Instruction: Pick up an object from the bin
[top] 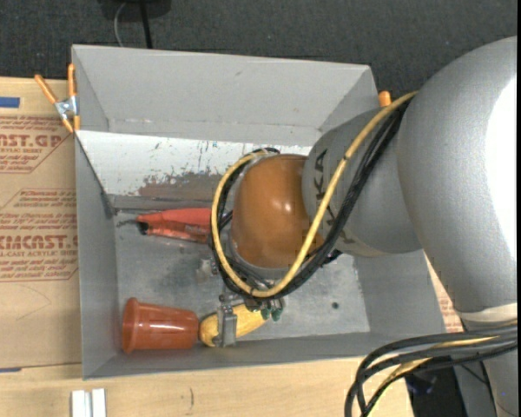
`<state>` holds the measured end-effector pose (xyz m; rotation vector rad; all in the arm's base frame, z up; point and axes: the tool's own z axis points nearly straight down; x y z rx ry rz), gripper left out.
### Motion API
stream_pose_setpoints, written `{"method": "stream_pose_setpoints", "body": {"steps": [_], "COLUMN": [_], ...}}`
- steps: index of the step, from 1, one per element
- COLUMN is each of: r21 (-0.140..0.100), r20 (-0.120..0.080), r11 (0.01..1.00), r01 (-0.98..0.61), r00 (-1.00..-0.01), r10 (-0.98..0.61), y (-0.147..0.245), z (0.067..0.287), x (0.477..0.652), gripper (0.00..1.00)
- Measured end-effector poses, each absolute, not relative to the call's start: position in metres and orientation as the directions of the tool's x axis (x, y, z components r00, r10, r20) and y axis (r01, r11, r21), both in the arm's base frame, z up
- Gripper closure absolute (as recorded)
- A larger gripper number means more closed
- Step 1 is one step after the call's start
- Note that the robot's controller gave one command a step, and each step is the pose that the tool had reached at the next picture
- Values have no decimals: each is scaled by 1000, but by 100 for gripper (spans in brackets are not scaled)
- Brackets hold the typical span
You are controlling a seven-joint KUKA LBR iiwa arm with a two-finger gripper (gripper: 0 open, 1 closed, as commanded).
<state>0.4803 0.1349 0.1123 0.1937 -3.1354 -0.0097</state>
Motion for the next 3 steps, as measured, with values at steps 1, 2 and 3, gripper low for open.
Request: {"method": "stream_pose_setpoints", "body": {"steps": [1,2,3], "r21": [6,6,6], "r20": [0,-3,-3], "r11": [992,789,788], "r01": [-123,-615,-615], "r00": [-992,-789,-788], "r10": [-123,-615,-615], "y": [135,101,101], "z": [112,70,70], "x": [480,488,488], "gripper": [0,100,100]}}
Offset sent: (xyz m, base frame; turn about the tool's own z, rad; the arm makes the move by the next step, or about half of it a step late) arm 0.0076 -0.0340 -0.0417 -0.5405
